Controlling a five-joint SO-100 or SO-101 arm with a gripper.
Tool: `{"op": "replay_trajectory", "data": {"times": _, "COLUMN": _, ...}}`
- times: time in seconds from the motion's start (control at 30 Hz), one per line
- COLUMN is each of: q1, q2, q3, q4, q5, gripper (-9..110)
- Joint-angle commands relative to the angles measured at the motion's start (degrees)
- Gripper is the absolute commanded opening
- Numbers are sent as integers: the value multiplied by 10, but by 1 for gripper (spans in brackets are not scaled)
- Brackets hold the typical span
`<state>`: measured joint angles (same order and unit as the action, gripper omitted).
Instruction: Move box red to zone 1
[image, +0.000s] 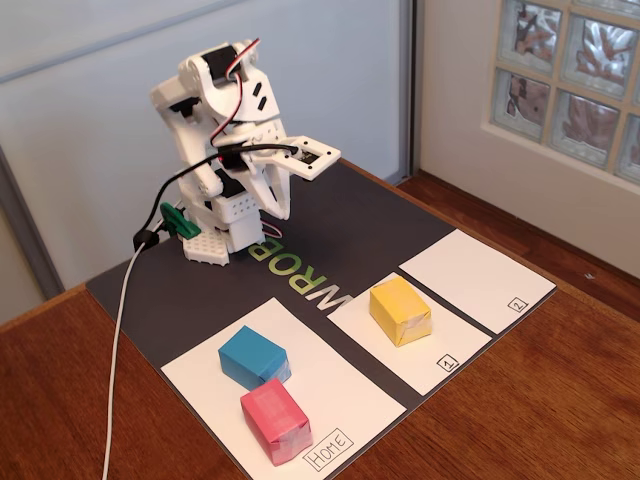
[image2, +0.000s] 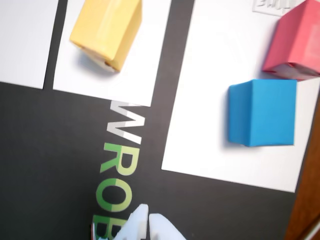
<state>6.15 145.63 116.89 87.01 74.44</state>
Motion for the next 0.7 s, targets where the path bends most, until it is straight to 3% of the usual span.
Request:
{"op": "replay_trajectory", "data": {"times": 0.0, "q1": 30, "q2": -64, "q3": -91, "q4": 7, "q5": 4, "gripper": 0}}
{"op": "replay_trajectory", "data": {"times": 0.3, "q1": 155, "q2": -226, "q3": -216, "q4": -11, "q5": -15, "gripper": 0}}
{"op": "replay_trajectory", "data": {"times": 0.67, "q1": 165, "q2": -462, "q3": -359, "q4": -100, "q5": -70, "gripper": 0}}
